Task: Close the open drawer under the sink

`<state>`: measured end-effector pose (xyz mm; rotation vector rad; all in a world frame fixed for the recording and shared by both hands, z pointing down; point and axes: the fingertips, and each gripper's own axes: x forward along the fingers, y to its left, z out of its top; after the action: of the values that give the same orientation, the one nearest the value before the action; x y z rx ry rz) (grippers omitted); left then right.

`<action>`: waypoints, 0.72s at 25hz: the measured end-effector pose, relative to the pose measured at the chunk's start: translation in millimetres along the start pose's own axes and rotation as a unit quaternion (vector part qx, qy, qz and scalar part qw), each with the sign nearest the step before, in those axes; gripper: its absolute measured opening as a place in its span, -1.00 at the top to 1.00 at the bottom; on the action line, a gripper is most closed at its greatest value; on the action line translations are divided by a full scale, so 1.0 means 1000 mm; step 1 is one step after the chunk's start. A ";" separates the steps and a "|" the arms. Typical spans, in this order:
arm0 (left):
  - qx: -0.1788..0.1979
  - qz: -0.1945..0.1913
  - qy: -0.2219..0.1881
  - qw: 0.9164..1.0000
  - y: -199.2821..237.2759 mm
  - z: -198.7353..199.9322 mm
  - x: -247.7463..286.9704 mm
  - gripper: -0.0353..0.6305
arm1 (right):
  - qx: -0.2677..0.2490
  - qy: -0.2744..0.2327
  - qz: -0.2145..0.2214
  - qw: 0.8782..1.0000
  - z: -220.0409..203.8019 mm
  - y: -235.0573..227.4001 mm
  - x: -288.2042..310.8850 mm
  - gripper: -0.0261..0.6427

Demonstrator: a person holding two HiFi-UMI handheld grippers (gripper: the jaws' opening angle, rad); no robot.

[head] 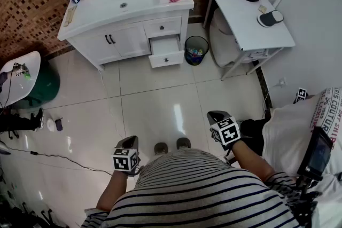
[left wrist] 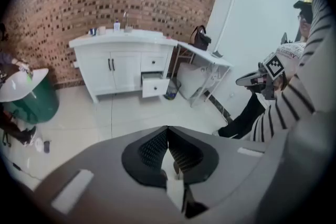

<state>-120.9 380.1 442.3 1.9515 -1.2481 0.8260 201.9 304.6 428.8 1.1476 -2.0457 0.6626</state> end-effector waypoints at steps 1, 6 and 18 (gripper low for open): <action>0.006 -0.003 -0.031 0.999 -0.008 0.023 -0.003 0.81 | -0.008 -0.037 -0.007 0.999 0.023 -0.004 -0.010 0.92; 0.024 -0.018 -0.182 0.983 -0.045 0.133 -0.026 0.67 | -0.065 -0.217 -0.037 0.973 0.131 -0.017 -0.063 0.92; 0.067 -0.042 -0.355 0.932 -0.076 0.271 -0.079 0.60 | -0.129 -0.424 -0.072 0.893 0.253 -0.006 -0.131 0.92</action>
<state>-35.5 226.8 209.0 2.5091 -1.5084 0.1413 175.9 191.1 168.8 1.5705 -2.5933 -0.2617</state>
